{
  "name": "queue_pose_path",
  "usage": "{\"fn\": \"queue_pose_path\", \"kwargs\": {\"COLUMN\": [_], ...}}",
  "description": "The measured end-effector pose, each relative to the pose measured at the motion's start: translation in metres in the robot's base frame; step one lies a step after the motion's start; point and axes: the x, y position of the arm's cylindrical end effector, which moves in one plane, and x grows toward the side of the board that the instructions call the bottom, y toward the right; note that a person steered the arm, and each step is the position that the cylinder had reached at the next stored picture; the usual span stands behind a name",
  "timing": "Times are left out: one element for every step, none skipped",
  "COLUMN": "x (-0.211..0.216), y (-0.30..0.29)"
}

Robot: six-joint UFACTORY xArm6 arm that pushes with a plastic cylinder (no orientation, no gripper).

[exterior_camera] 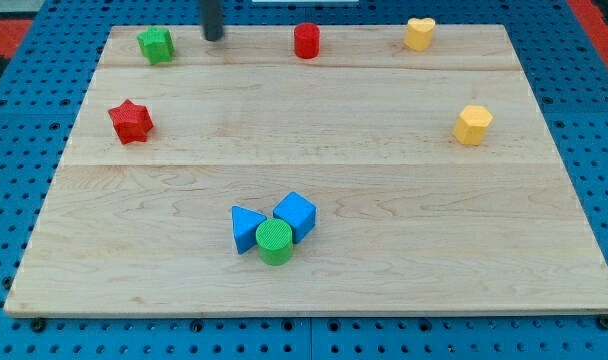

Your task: Push the green star towards the red star

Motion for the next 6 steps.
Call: {"fn": "queue_pose_path", "kwargs": {"x": [0.0, 0.023, 0.025, -0.001, 0.003, 0.038], "y": [-0.003, -0.023, 0.006, 0.012, -0.014, -0.061]}}
